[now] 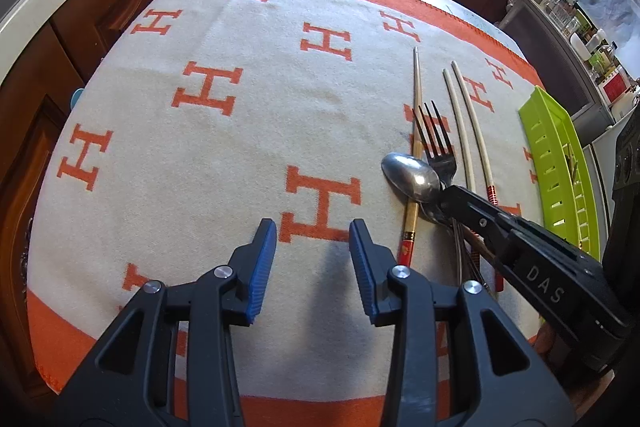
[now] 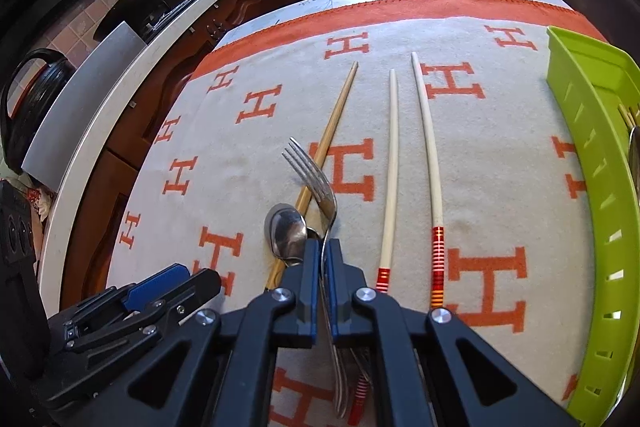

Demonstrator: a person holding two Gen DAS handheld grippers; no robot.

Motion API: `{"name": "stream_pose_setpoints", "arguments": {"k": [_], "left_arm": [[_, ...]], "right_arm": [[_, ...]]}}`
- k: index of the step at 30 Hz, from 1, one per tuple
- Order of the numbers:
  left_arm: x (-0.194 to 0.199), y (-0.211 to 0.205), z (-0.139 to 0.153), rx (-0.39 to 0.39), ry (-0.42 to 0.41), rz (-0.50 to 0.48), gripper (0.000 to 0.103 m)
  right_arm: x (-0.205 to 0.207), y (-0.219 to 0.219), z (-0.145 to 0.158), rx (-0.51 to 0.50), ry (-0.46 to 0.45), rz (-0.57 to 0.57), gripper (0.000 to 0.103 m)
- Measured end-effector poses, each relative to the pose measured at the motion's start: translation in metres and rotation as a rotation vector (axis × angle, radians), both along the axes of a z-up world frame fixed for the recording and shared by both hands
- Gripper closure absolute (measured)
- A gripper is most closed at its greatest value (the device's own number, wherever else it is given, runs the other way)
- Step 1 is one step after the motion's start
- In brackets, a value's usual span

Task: Organize utensils
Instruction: 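Carry the metal fork into the green tray and release it with the right gripper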

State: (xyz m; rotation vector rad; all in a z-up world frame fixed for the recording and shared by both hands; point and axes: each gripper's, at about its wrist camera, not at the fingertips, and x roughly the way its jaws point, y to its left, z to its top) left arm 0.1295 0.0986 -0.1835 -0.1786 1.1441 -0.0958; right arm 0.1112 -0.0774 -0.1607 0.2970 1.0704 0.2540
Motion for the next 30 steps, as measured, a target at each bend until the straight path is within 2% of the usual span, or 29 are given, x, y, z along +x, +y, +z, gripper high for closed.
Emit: {"name": "stream_pose_setpoints", "arguments": {"k": [6,13,17,23,30], "left_arm": [[-0.001,-0.002,0.0,-0.001,0.006,-0.001,0.068],[-0.005,-0.003,0.007,-0.019,0.012,-0.001,0.068],[-0.008,-0.008,0.015,-0.056,0.012,-0.012,0.068],[-0.007,-0.029,0.03,-0.088,0.001,-0.04,0.068],[0.006,-0.067,0.036,-0.138,0.031,-0.086,0.068]], "right_arm": [[-0.005,-0.002,0.002,0.026,-0.006,-0.015,0.101],[-0.013,-0.018,0.021,0.083,-0.044,-0.042,0.101],[-0.022,-0.043,0.04,0.105,-0.078,-0.088,0.101],[-0.04,-0.104,0.063,0.124,-0.128,-0.213,0.101],[-0.057,-0.171,0.068,0.064,-0.135,-0.382,0.101]]}}
